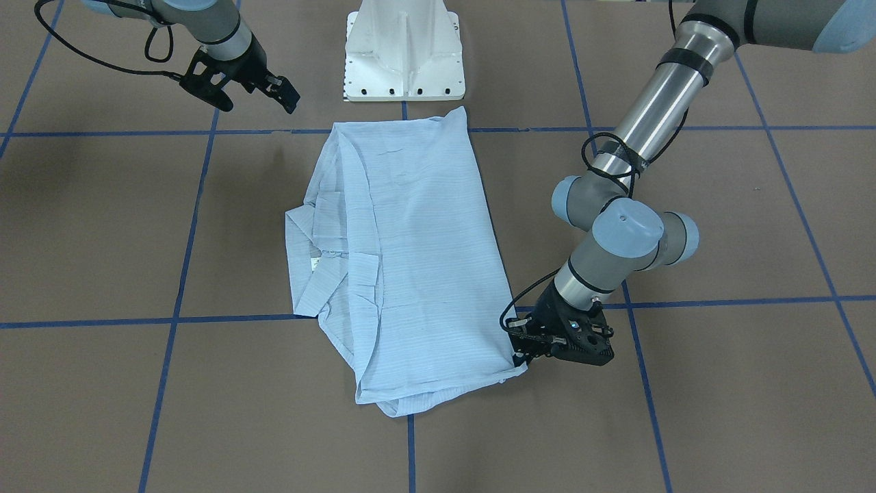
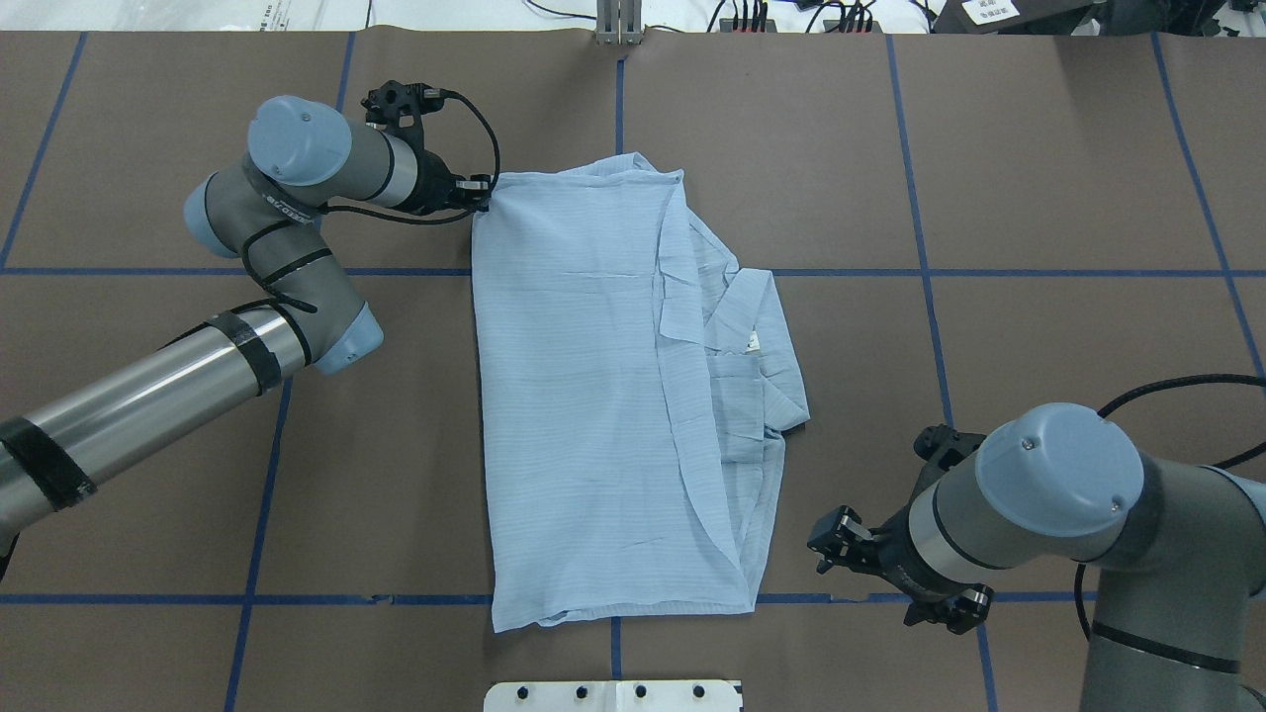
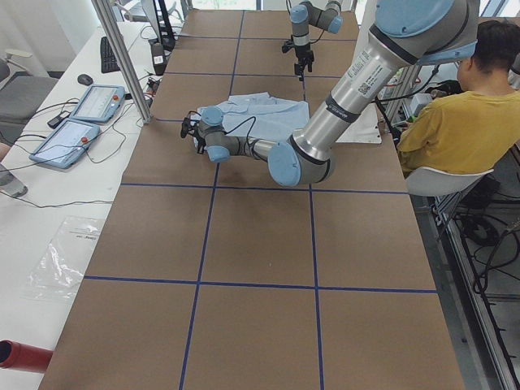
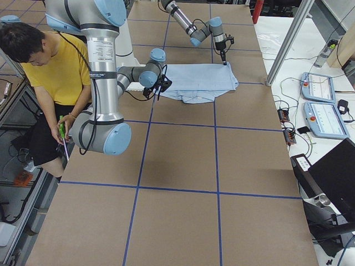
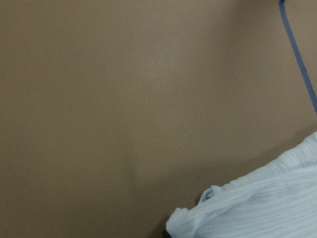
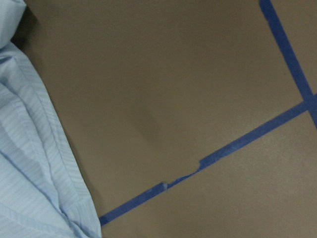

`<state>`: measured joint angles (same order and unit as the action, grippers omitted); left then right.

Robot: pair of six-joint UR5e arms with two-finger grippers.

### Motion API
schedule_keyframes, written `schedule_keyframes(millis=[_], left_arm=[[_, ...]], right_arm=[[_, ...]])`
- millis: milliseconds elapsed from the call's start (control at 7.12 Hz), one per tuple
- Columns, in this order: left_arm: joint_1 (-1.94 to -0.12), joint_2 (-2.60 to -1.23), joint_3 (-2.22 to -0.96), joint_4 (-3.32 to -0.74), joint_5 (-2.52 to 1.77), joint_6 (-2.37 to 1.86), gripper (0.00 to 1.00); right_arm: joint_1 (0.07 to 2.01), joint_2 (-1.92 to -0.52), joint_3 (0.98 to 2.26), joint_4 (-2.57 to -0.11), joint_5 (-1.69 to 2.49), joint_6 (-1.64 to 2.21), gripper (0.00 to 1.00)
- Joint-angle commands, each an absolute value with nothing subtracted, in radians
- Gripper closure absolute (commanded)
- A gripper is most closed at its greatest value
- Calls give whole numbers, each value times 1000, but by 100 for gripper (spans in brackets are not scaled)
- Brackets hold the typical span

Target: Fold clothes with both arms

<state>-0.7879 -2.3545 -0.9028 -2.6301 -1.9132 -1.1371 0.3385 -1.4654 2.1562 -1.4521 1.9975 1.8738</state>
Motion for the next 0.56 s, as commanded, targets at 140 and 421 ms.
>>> schedule_keyframes(millis=[140,421], left_arm=[[-799,-2257,-1050,-2635,-1924,-1138,29],[-798,-2237,-1072,-2635,-1924,-1140,28]], right_arm=[[290,-1320,2058,-1486,1852,1619,0],[252,-1167,2011,-1694,1737,1309,0]])
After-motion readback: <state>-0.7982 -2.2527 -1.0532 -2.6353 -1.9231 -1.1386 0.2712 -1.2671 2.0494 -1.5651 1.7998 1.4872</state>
